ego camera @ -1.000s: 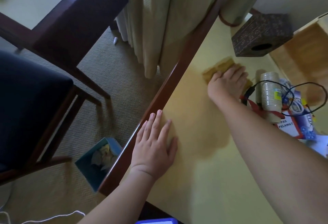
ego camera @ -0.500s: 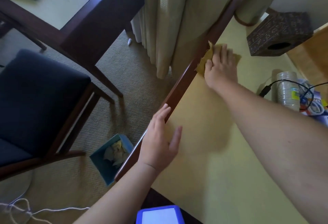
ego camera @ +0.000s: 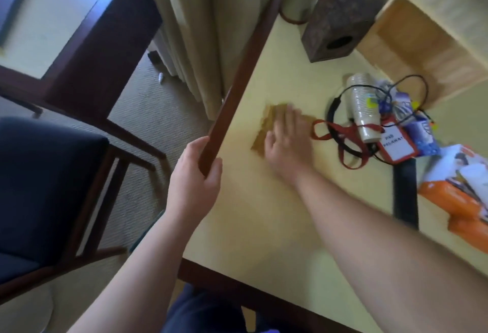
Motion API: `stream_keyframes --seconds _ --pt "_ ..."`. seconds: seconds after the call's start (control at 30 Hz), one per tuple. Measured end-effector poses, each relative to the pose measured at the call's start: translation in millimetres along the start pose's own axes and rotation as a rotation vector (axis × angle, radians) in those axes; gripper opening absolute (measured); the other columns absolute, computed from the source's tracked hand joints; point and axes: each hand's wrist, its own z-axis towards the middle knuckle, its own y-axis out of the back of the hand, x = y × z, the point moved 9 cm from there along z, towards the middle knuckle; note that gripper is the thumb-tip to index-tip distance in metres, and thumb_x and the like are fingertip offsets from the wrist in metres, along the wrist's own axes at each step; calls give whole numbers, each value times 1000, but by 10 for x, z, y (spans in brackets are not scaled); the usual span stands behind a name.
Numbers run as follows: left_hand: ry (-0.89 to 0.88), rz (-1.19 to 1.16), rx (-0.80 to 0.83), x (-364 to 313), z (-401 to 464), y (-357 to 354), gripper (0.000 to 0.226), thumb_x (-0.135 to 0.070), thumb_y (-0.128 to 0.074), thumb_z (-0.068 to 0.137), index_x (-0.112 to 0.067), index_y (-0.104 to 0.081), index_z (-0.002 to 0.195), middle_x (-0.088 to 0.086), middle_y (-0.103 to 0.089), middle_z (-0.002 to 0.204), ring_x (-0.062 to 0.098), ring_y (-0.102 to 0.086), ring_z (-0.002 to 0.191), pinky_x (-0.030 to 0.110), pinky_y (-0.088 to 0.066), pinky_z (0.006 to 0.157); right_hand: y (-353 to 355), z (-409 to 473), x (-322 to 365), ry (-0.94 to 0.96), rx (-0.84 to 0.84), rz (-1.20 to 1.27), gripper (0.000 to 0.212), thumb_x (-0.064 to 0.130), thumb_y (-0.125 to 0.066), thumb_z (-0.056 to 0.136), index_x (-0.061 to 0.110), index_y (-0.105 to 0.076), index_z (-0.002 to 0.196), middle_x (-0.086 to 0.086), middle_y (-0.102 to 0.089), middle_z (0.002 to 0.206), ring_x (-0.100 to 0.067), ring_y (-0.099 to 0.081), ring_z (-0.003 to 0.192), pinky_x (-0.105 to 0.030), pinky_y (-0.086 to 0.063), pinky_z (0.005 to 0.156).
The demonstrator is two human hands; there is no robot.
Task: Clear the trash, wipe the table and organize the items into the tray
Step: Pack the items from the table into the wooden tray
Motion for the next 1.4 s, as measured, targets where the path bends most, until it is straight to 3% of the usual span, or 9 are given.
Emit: stream_keyframes --seconds 0.17,0.33,0.43,0.63,0.8,0.9,1.07,1.17,1.4 --pt "-15 66 69 -187 -144 -316 49 -35 -65 100 -33 -49 146 -9 -58 143 15 -51 134 35 -42 110 -337 -1933 389 709 334 -38 73 39 -36 104 29 0 166 1 12 174 -21 14 159 -42 8 129" --pt "-49 207 146 -314 -228 -612 44 -36 -63 100 -34 -53 143 -7 -58 136 19 -48 131 34 -38 102 -23 -1236 -1088 237 56 -3 65 39 -35 107 20 -16 166 -4 -9 174 -25 -2 161 -53 -22 125" --pt "-40 206 147 -421 -309 -854 43 -33 -63 100 -30 -54 142 -2 -58 138 24 -48 131 39 -38 109 -28 -1273 -1068 32 11 49 64 40 -24 110 17 -7 167 -8 -1 174 -28 5 161 -51 -14 129" --pt "-17 331 194 -580 -460 -1356 52 -45 -59 100 -35 -47 149 -2 -33 165 27 -29 151 47 -31 122 -214 -2272 -911 469 231 62 61 46 -30 111 39 -4 165 9 12 173 -17 15 159 -42 4 127" --pt "42 396 159 -596 -556 -1601 60 -58 -49 101 -33 -40 155 5 -9 175 26 -1 161 49 -10 130 96 -2212 -1910 219 72 79 54 28 -59 101 29 -47 154 2 -36 166 -23 -30 154 -48 -41 118" --pt "30 412 146 -725 -656 -1778 67 -62 -43 102 -31 -33 160 5 -1 175 23 7 161 49 2 130 457 -2171 -2028 174 -23 296 41 18 -64 100 26 -64 140 6 -60 148 -9 -48 139 -37 -54 103" --pt "-53 471 196 -942 -707 -2106 84 -82 -39 92 -40 -21 163 -2 10 175 19 16 160 48 9 129 1609 -1819 -2432 29 -323 549 33 13 -59 102 28 -65 130 20 -68 115 13 -59 103 -3 -38 91" --pt "-32 539 226 -967 -686 -2223 98 -94 -33 83 -44 -13 164 -3 18 174 19 22 159 49 13 128 2269 -1464 -3146 -214 -502 482 26 21 -56 106 23 -64 131 7 -71 112 -8 -62 98 -23 -43 84" --pt "-13 554 232 -943 -683 -2230 108 -103 -30 72 -50 -7 163 -7 24 172 18 27 157 49 13 128 2210 -350 -4531 -515 -190 284 37 24 -46 108 15 -53 142 -20 -65 130 -44 -61 116 -41 -48 90"
